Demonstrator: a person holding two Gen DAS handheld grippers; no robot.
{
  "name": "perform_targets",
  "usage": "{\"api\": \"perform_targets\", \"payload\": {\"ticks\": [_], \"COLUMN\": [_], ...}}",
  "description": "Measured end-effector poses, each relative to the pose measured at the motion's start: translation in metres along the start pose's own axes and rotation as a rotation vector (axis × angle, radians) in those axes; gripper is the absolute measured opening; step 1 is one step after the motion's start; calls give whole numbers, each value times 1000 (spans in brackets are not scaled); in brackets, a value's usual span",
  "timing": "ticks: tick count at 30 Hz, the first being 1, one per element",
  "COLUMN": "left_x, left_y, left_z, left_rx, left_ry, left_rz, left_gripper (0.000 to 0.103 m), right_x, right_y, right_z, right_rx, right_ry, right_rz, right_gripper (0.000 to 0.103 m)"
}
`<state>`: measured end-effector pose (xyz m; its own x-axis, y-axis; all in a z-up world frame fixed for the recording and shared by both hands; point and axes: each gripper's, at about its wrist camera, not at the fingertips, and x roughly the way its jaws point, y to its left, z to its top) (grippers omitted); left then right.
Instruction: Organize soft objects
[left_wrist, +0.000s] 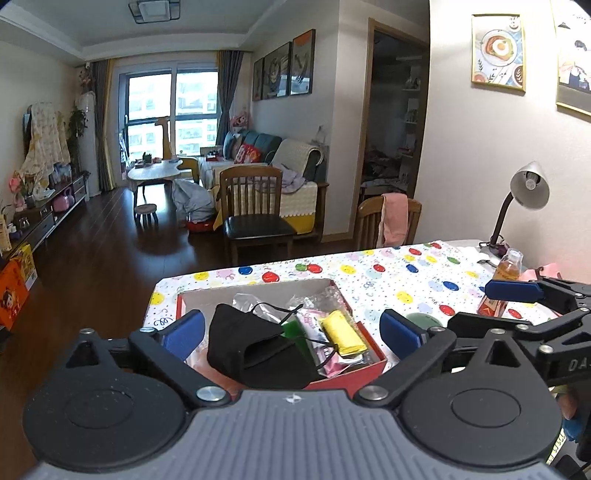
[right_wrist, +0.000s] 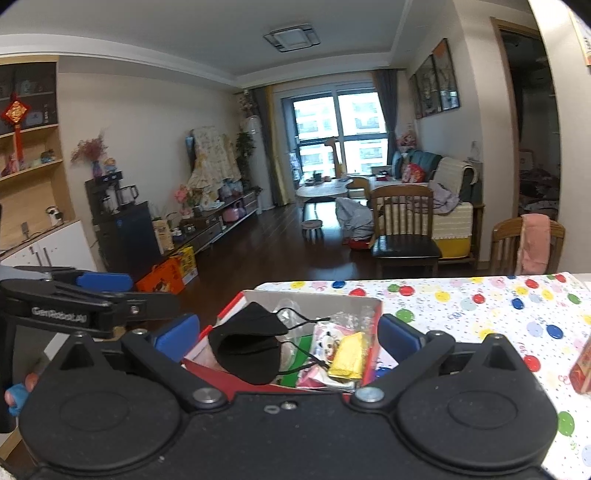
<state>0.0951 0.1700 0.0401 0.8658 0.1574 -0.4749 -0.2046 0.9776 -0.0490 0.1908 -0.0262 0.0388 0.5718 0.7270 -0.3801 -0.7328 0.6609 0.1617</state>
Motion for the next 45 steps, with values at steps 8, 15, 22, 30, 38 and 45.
{"api": "perform_targets", "payload": {"ticks": [8, 15, 22, 30, 38, 45], "left_x": [-3, -2, -2, -6, -7, -6], "left_y": [-8, -13, -14, -20, -16, -16], "left_z": [-7, -14, -16, -19, -15, -15], "left_rx": [-9, -13, -9, 12, -6, -12], "left_ry": [-15, -15, -19, -56, -66, -58], "left_rz": [-6, -28, -36, -25, -43, -48], "left_gripper": [102, 102, 102, 102, 102, 102], "right_x": [-4, -5, -7, -8, -7, -7], "right_y": [2, 3, 3, 3, 1, 1], "right_z": [-10, -17, -19, -18, -17, -17], "right_rx": [18, 35, 35, 35, 35, 34], "right_ry": [-20, -23, -35, -51, -52, -53], "right_rz": [-71, -107, -131, -147, -153, -155], "right_gripper": [103, 103, 103, 103, 103, 103]}}
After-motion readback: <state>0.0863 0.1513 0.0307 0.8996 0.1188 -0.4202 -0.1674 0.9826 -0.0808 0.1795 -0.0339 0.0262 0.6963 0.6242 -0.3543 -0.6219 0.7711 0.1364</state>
